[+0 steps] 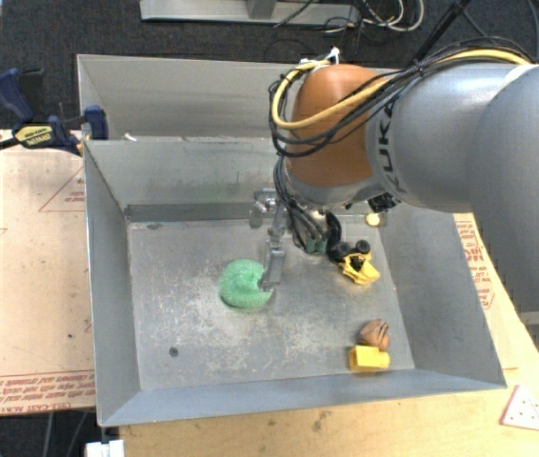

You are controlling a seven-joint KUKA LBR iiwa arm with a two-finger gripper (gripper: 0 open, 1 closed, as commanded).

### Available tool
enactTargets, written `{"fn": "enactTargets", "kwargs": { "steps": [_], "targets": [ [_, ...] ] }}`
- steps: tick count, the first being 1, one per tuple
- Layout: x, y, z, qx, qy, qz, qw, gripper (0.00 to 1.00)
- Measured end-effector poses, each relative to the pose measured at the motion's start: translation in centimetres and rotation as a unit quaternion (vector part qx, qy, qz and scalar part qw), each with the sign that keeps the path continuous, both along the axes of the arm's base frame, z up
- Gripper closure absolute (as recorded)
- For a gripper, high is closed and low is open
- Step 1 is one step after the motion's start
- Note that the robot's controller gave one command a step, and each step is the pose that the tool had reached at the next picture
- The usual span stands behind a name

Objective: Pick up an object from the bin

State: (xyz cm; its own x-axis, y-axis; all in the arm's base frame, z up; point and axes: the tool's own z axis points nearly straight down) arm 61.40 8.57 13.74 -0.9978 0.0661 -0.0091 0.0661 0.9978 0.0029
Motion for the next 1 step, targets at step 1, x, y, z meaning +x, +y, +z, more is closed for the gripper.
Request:
{"fn": "enactTargets", "kwargs": {
  "steps": [1],
  "targets": [
    [0.5,0.81,-4.53,-0.001,0.0038,0.047,0.9989,0.0]
  ]
}}
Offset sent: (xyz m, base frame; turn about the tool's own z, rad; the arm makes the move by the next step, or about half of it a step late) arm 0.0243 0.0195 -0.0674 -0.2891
